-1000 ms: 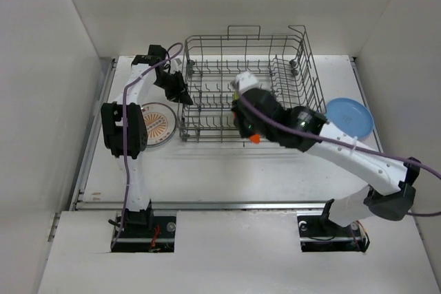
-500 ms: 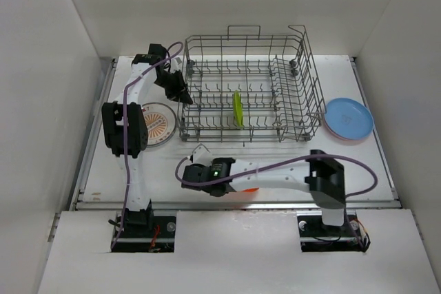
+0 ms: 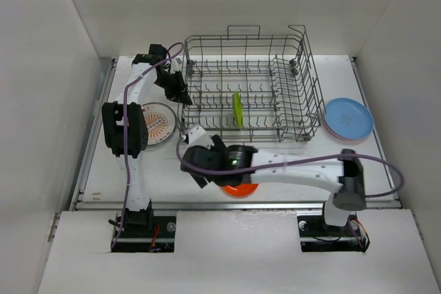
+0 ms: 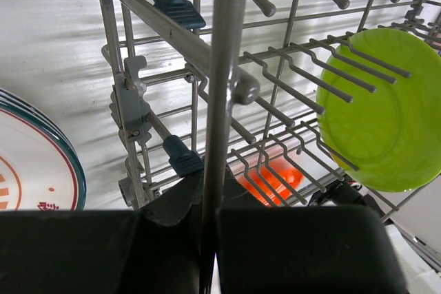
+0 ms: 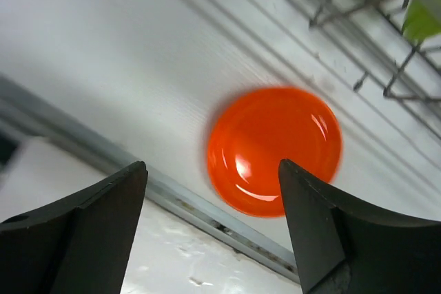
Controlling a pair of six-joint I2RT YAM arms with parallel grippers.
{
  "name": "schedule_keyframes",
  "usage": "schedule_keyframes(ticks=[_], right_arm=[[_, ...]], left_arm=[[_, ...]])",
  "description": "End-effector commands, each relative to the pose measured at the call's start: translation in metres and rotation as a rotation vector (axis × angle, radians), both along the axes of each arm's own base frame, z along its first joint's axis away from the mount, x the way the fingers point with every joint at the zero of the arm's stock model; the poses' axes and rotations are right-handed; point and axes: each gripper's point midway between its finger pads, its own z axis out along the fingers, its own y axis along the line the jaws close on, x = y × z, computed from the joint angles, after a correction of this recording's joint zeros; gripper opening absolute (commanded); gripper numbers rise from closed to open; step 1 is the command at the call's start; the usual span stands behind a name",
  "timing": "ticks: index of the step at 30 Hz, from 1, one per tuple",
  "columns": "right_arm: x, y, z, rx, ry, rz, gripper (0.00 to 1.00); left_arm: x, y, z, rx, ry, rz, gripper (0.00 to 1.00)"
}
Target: Unload the plates from the dish rack
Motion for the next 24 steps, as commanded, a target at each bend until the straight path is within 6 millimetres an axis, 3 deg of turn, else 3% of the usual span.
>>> schedule_keyframes(ticks=[1,2,3,6,8,9,11,13,17,19,21,24], right_arm=[[0.011,0.015,0.116,0.363,-0.064,0.048,0.83],[0.018,0.012,0.128,0.405,-0.070,0.032,0.83],[0.040,0.005,0.138,0.454,-0.073,-0.013,0.81],[0.079,-0.012,0.126,0.443,-0.054,-0.107,0.72],[0.127,-0.041,0.106,0.382,-0.024,-0.268,0.65],[0.129,-0.038,0.096,0.368,-0.010,-0.281,0.65],[0.149,-0.051,0.086,0.357,0.006,-0.351,0.63],[0.164,-0.052,0.086,0.392,-0.010,-0.386,0.63],[0.193,-0.058,0.053,0.379,0.061,-0.441,0.67],[0.199,-0.049,0.035,0.352,0.081,-0.426,0.62],[0.206,-0.046,0.028,0.354,0.084,-0.422,0.45],[0.213,-0.045,0.035,0.374,0.051,-0.429,0.10]], left_arm=[[0.002,0.011,0.019,0.025,-0.008,0.066,0.00],[-0.001,0.010,0.020,0.017,0.002,0.063,0.00],[-0.001,0.010,0.020,0.017,0.002,0.063,0.00],[-0.001,0.010,0.020,0.017,0.002,0.063,0.00],[-0.001,0.010,0.024,0.016,-0.007,0.063,0.00],[-0.001,0.010,0.024,0.016,-0.007,0.063,0.00],[-0.001,0.010,0.023,0.018,-0.012,0.055,0.00],[-0.001,0.010,0.028,0.017,-0.023,0.055,0.00],[-0.005,0.012,0.021,0.028,-0.004,0.058,0.00],[-0.004,0.013,0.020,0.038,-0.005,0.061,0.00],[-0.004,0.014,0.019,0.046,-0.006,0.064,0.00],[-0.006,0.015,0.017,0.048,0.003,0.064,0.00]])
